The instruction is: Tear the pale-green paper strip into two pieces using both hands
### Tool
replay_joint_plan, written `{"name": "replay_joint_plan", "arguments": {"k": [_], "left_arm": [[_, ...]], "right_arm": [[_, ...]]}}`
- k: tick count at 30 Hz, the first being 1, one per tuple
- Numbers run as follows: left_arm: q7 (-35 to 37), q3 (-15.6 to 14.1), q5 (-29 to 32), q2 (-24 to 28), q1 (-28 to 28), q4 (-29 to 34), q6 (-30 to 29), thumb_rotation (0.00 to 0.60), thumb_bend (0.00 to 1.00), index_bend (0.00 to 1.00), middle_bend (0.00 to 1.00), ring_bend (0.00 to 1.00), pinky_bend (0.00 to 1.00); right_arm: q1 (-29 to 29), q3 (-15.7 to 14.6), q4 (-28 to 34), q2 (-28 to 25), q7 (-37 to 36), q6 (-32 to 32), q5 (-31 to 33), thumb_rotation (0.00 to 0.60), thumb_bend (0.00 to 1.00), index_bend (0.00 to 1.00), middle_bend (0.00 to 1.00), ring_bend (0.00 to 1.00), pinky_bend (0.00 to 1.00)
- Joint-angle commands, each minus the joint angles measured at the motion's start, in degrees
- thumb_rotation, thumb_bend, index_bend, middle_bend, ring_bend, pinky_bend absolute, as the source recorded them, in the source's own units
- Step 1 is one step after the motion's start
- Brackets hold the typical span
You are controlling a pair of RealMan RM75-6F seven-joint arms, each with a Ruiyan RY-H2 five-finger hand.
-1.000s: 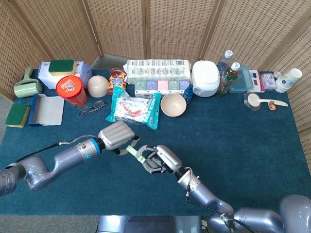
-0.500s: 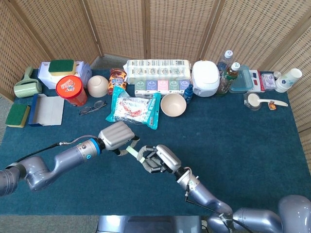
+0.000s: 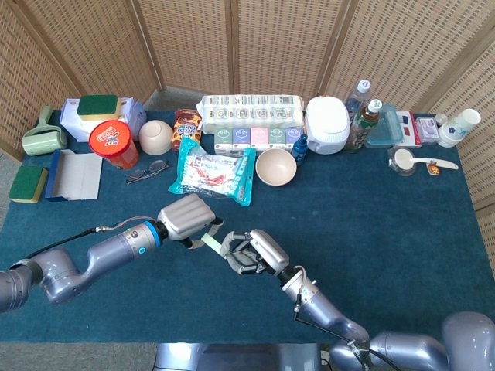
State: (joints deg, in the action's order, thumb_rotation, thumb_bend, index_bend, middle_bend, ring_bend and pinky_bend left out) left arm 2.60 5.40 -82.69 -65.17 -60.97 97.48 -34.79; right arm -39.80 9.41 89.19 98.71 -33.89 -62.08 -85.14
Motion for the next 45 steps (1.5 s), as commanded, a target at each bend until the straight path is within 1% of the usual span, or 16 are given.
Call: {"name": "replay_joint_plan", "arguments": {"k": [1,7,22,30,36,38,40,42,44,45], "left_arm": [[-0.2,-0.1,0.0,0.0,0.0,-0.1,0.1,0.600,0.43,0.73,1.00,1.00,1.00],[-0.5,-0.6,0.3,0.0,0.2,-0.3,0.4,0.600,0.43,0.73,1.00,1.00,1.00],[-1.1,-2.0,0.9,-0.1,1.3,-1.1,0.6,0.600,0.43,0.74,1.00,1.00,1.00],[-0.7,-3.3,1.5,0.6,3.1,-2.0,0.1,0.600,0.43,0.74,1.00,1.00,1.00],[-0.7,-4.2,1.1,1.2,5.0,-3.0,-1.8,0.600,0.43,0.74,1.00,1.00,1.00],[-0.9,-4.4,1.0,1.4,5.6,-3.4,-2.4,0.600,0.43,0.74,1.00,1.00,1.00],[-1.0,-4.4,1.0,1.4,6.2,-3.7,-3.3,0.600,0.43,0.74,1.00,1.00,1.00],[-1.3,-4.5,0.9,1.1,7.1,-4.2,-4.6,0.600,0.43,0.73,1.00,1.00,1.00],[-1.2,-4.5,1.1,0.8,7.8,-4.5,-5.5,0.600,0.43,0.71,1.00,1.00,1.00],[-1.1,-4.5,1.1,0.5,8.3,-4.7,-6.0,0.600,0.43,0.71,1.00,1.00,1.00]], "right_arm": [[0.1,0.0,0.0,-0.1,0.0,0.0,0.0,0.600,0.52,0.69,1.00,1.00,0.79],[0.2,-0.2,0.1,-0.2,-0.1,0.1,0.1,0.600,0.53,0.73,1.00,1.00,0.80],[0.9,-0.5,0.6,-1.1,0.2,-0.1,0.3,0.600,0.54,0.74,1.00,1.00,0.80],[1.5,-0.7,0.7,-2.4,0.2,-0.2,0.5,0.600,0.54,0.75,1.00,1.00,0.80],[2.3,-1.3,0.4,-4.0,0.1,-0.2,0.7,0.600,0.54,0.74,1.00,1.00,0.80],[2.5,-1.6,0.2,-4.8,-0.1,0.1,0.7,0.600,0.54,0.71,0.99,1.00,0.79],[2.8,-2.0,0.0,-5.8,-0.5,0.4,0.7,0.600,0.54,0.66,0.96,0.97,0.77],[3.0,-2.8,-0.1,-7.2,-1.1,1.0,0.4,0.600,0.54,0.55,0.88,0.90,0.70],[3.1,-3.3,-0.3,-8.3,-1.6,1.6,0.0,0.600,0.54,0.40,0.78,0.80,0.58],[3.1,-3.8,-0.5,-9.2,-2.0,2.0,-0.4,0.600,0.55,0.30,0.70,0.73,0.50]]}}
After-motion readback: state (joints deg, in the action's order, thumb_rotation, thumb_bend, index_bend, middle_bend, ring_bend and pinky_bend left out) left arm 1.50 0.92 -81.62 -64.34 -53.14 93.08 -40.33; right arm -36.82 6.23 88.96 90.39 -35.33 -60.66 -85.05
